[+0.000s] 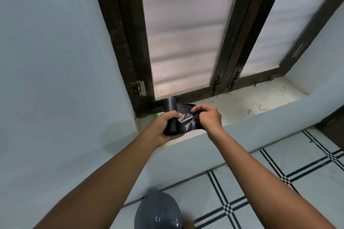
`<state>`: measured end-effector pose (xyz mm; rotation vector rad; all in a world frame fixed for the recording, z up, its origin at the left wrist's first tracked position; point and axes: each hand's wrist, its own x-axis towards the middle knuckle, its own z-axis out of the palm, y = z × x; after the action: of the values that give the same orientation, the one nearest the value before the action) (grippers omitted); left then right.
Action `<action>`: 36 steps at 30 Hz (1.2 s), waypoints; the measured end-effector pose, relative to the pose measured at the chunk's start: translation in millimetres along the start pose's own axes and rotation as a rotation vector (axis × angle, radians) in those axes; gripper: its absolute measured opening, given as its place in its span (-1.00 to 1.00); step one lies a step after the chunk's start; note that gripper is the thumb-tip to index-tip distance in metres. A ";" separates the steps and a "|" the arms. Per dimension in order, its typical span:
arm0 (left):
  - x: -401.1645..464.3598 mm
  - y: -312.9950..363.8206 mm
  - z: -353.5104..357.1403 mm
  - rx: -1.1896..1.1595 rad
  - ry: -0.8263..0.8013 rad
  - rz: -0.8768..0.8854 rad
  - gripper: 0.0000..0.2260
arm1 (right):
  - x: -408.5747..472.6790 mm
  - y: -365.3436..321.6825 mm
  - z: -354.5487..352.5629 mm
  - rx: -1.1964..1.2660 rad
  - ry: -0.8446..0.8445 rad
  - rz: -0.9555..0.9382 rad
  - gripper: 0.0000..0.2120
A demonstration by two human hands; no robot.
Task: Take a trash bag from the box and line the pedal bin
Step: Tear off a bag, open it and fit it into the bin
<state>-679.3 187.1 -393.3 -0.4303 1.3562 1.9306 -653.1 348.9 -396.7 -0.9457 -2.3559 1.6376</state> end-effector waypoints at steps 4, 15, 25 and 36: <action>-0.6 0.5 -3.7 0.041 0.065 0.023 -0.56 | 4.1 -6.2 -2.2 -0.041 -0.045 0.084 -0.76; -5.3 -1.5 -0.9 0.100 0.093 0.096 -0.52 | -3.8 -11.0 -3.9 -0.248 -0.235 -0.050 -0.55; -4.1 -2.1 -1.6 0.170 0.163 0.145 -0.47 | -9.5 -14.3 -2.6 -0.251 -0.164 -0.021 -0.79; -18.8 1.8 2.5 0.158 0.092 0.138 -0.48 | -18.0 -16.3 -4.4 -0.261 -0.200 -0.139 -0.76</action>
<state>-667.5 182.1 -379.2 -0.3604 1.6229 1.9158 -643.7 338.9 -376.1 -0.6617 -2.7509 1.4600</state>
